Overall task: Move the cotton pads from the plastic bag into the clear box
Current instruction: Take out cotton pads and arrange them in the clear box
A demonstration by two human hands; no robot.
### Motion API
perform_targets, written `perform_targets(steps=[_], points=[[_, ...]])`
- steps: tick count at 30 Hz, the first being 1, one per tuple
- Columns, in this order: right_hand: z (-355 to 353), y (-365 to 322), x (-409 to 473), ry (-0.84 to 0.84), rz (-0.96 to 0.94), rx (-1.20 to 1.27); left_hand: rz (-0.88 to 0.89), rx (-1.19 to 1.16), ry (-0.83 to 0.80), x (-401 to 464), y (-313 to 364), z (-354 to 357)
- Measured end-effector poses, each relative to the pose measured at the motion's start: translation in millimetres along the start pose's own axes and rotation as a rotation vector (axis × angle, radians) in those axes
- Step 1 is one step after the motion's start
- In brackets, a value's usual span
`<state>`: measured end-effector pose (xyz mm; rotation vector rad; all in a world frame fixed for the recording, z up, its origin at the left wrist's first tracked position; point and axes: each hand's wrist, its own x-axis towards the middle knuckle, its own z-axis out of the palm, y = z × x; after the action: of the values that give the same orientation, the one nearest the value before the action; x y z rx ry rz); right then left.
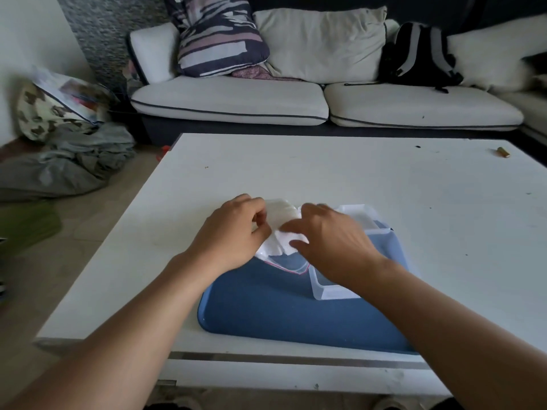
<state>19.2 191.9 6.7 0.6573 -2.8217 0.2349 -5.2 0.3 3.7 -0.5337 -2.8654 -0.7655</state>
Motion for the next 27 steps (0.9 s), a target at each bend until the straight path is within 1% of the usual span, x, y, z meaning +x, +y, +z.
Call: perform_targets(steps=[2, 4, 8, 13, 16, 18, 20, 23, 25, 27], points=[[4.0, 4.3, 3.8, 0.078, -0.023, -0.113, 0.017, -0.026, 0.035, 0.8, 0.9, -1.6], [10.3, 7.8, 4.4, 0.114, -0.022, -0.134, 0.028, -0.060, 0.050, 0.7, 2.5, -2.9], [20.5, 8.0, 6.0, 0.080, 0.000, -0.155, 0.058, -0.101, 0.057, -1.1, 7.3, -2.1], [22.8, 4.1, 7.5, 0.061, 0.034, -0.104, 0.062, -0.098, 0.024, -2.6, 6.1, -0.3], [21.6, 1.6, 7.8, 0.022, 0.034, -0.076, 0.002, -0.049, -0.055, -3.4, 4.7, 0.6], [22.5, 0.2, 7.9, -0.011, 0.056, -0.047, -0.050, 0.036, -0.146, -6.3, 3.0, 4.4], [24.4, -0.3, 8.0, -0.042, 0.071, -0.025, -0.090, 0.111, -0.195, -8.8, 0.8, 13.4], [26.7, -2.8, 8.0, -0.084, 0.073, -0.014, -0.124, 0.210, -0.184, -8.3, -4.7, 30.1], [29.1, -5.0, 7.5, -0.148, 0.070, -0.020, -0.128, 0.260, -0.165, -6.5, -5.8, 33.3], [29.8, -5.5, 6.9, -0.196, 0.068, 0.045, -0.134, 0.309, -0.157, -4.6, -6.5, 31.8]])
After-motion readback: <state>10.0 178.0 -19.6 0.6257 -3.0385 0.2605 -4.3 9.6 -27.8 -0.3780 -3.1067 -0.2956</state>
